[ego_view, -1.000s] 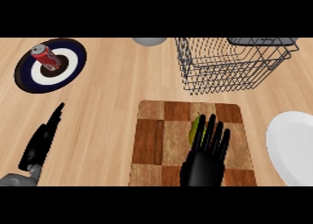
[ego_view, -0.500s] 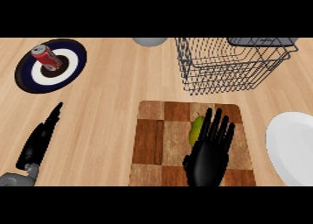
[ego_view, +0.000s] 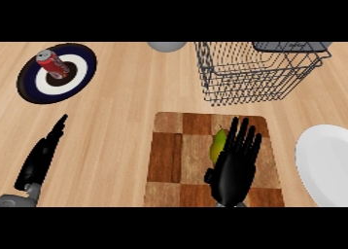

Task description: Pick the pear from the cutting board and place it in the basket

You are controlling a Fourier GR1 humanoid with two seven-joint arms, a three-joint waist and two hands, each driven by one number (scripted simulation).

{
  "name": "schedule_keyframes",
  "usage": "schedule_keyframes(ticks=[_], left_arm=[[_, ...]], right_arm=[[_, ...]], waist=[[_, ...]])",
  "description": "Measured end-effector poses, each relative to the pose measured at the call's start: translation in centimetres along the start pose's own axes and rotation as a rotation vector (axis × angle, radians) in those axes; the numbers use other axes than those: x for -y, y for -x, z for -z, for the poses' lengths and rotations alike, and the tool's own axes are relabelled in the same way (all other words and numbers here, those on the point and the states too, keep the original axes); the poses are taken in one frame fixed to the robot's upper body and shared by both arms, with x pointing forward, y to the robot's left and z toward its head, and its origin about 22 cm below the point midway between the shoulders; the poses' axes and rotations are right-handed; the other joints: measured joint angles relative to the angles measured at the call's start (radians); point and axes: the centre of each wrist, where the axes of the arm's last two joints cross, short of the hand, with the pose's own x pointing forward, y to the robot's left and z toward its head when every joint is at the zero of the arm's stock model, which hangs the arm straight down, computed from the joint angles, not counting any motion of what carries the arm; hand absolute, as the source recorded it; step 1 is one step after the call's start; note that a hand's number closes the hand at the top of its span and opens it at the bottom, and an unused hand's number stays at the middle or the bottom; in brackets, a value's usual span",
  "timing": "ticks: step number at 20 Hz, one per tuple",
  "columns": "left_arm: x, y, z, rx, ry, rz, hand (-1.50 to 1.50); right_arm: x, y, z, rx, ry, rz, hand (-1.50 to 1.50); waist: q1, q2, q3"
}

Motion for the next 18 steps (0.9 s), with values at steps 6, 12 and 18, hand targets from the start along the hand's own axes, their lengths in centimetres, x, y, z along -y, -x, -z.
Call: schedule_keyframes(ticks=[6, 12, 18], left_arm=[[-0.4, -0.3, 0.4, -0.006, 0.004, 0.002, 0.0], [0.2, -0.2, 0.0, 0.001, 0.009, 0.0, 0.0], [0.9, -0.3, -0.1, 0.005, 0.011, 0.0, 0.0]], right_arm=[[-0.4, -0.1, 0.6, -0.024, -0.042, 0.023, 1.5], [-1.4, 0.1, 1.4, -0.021, -0.105, 0.07, 1.5], [-2.4, 0.1, 2.2, 0.025, -0.136, 0.102, 1.5]], waist=[[-0.002, -0.002, -0.002], [-0.002, -0.01, -0.01], [-0.004, -0.016, -0.018]])
